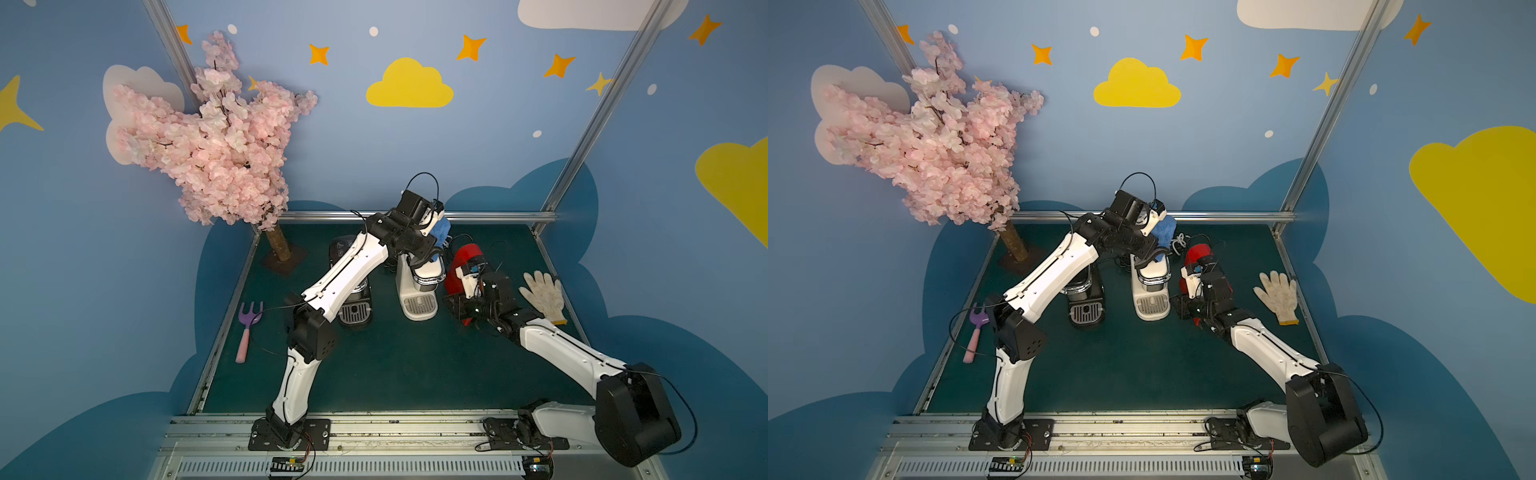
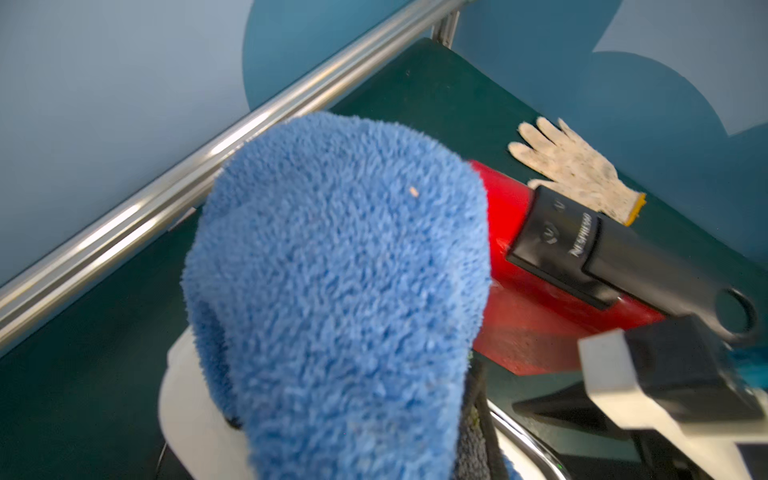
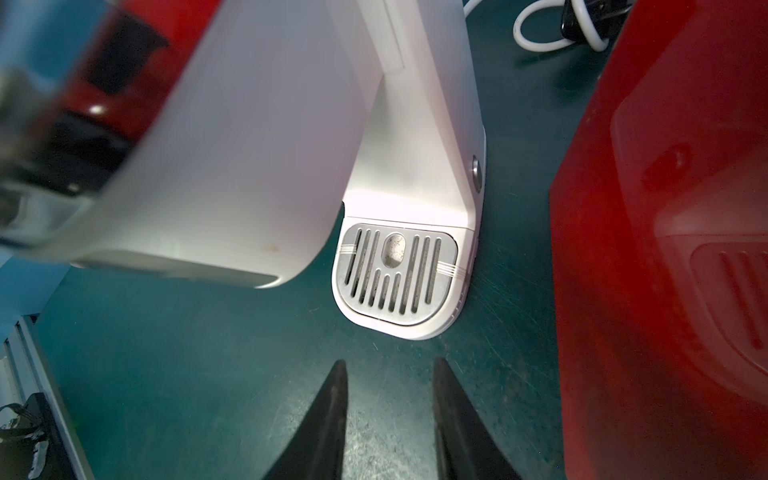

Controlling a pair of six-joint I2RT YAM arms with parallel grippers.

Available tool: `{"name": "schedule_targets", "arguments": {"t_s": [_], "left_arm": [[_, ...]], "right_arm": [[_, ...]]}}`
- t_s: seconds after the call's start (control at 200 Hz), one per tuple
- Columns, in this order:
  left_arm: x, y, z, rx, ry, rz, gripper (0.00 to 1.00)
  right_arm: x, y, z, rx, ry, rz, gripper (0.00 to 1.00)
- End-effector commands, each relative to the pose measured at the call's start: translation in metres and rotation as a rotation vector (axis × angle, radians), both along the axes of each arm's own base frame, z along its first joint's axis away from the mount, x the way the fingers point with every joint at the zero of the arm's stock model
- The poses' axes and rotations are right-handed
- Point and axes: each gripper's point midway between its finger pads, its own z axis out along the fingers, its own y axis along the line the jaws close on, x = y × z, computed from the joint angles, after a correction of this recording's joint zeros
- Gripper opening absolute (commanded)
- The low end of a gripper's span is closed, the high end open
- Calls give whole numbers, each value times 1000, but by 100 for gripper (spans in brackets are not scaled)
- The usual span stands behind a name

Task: Wipe the surface of a coffee machine
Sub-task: Wipe the dirt from the surface of the coffee machine.

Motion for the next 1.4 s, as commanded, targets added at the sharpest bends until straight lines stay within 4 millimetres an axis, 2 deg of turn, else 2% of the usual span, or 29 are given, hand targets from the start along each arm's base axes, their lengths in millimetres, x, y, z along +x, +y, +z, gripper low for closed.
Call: {"name": "schedule_targets", "arguments": {"t_s": [0.0,0.24,0.42,0.626,0.816,0.996,1.086,1.166,1.397], "left_arm": [[26,28,-41,89,67,93,3],[65,42,-52,28,69,150,3],[78,51,-62,49,60,170,3],[76,54,-81,80,93,160,3],[68,54,-83,78,108,132,3],[62,62,-84,99,115,144,3],[58,67,-77,103,109,158,3],[53,68,-61,82,94,163,3],[25,47,14,-114,48,58,3]], "right_arm": [[-2,-8,-10,-32,17,-29,35],[-3,-7,-10,-34,16,-25,35],[-4,-6,-8,-36,8,-24,35],[-4,-5,-8,-40,8,-22,35],[-4,-4,-9,-45,8,-19,35],[-4,-4,-9,-49,6,-19,35],[-4,-4,-9,-52,4,-19,35],[-4,-4,-9,-52,7,-18,35],[-3,0,-15,-57,22,-9,35]]}}
